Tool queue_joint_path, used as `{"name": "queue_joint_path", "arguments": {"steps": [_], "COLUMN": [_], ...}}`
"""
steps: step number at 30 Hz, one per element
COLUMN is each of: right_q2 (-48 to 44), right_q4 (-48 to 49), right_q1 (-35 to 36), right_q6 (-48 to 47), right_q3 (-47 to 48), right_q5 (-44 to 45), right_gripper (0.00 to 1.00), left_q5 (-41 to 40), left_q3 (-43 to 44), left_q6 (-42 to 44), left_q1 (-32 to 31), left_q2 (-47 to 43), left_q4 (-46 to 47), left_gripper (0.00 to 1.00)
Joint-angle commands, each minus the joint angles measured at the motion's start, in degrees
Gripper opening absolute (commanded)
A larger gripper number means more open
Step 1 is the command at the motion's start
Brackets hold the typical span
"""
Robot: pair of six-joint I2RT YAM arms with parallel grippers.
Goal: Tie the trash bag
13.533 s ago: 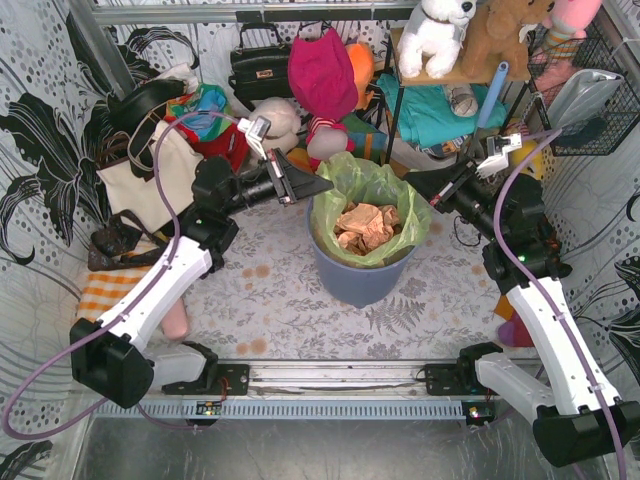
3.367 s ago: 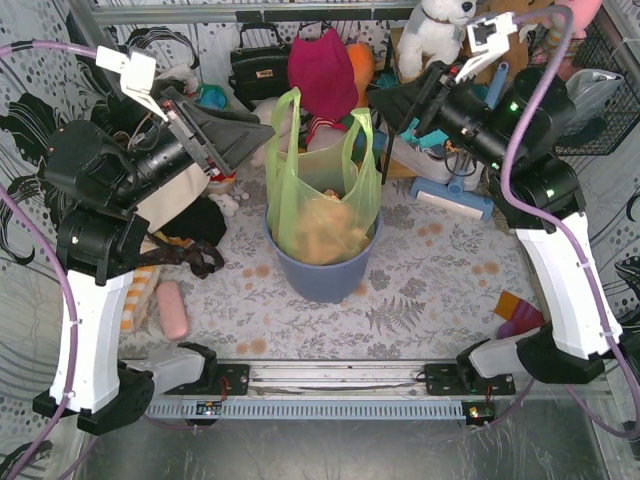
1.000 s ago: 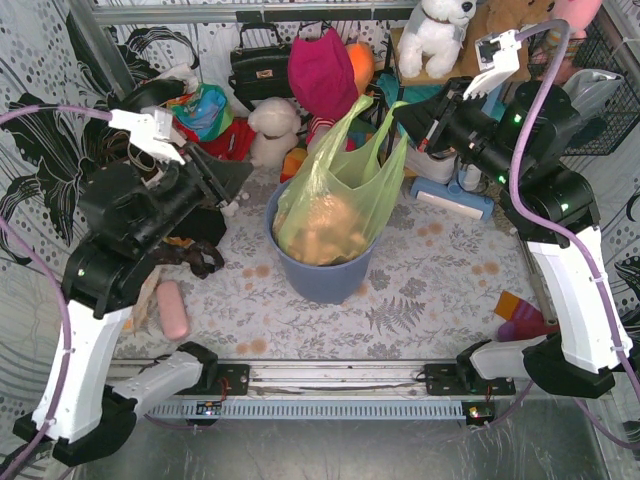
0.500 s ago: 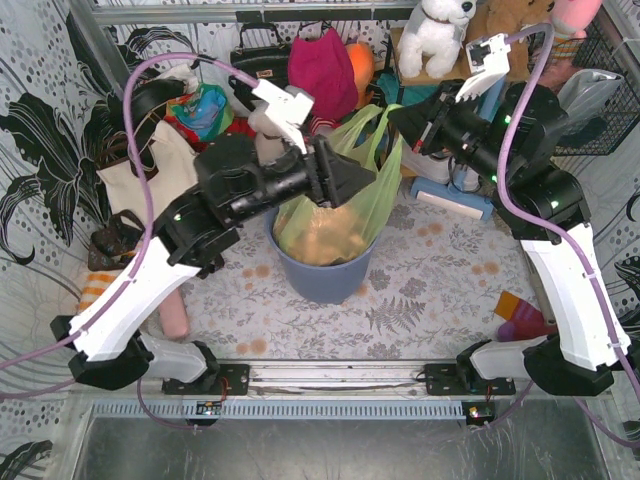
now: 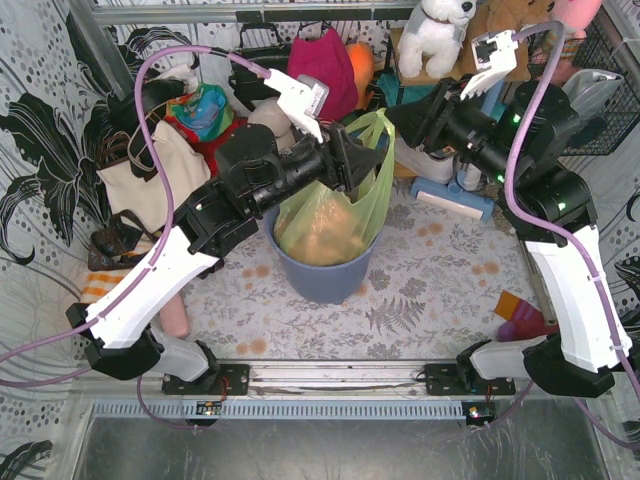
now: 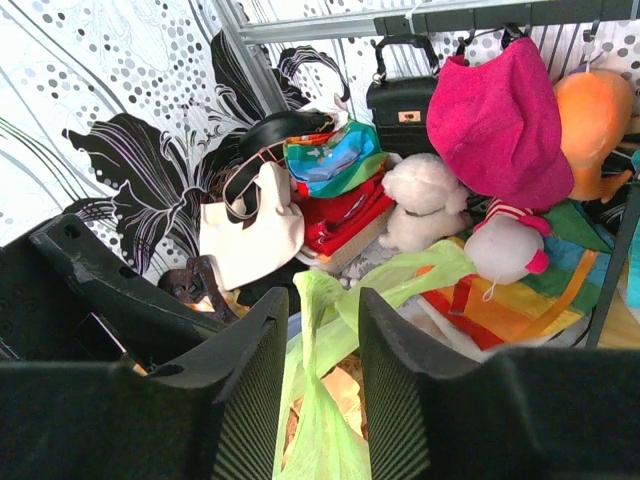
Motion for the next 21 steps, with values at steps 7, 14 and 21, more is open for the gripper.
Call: {"name": "queue_joint_path", "arguments": {"steps": [7, 14, 21], "right_q2": [3.6, 2.5, 1.4], "right_q4": [-2.4, -1.6, -0.3], "right_q1": [0.2, 0.2, 0.2], "right_q6": [-1.3, -0.3, 0.9], "right_q3": [5.7, 5.8, 6.7], "right_q5": [-1.3, -1.4, -2.5], "right_gripper": [0.31, 0.00, 0.00], "left_q5": [-2.8, -3.1, -2.4], "left_q3": [0.0, -1.2, -3.5], "left_q6": [2.4, 2.7, 6.7], "left_q1": [-0.1, -0.2, -0.1], "left_q2": [-1.5, -1.5, -0.5], "left_q4": [4.6, 6.8, 13.7], "left_gripper": [0.59, 0.59, 0.66]}}
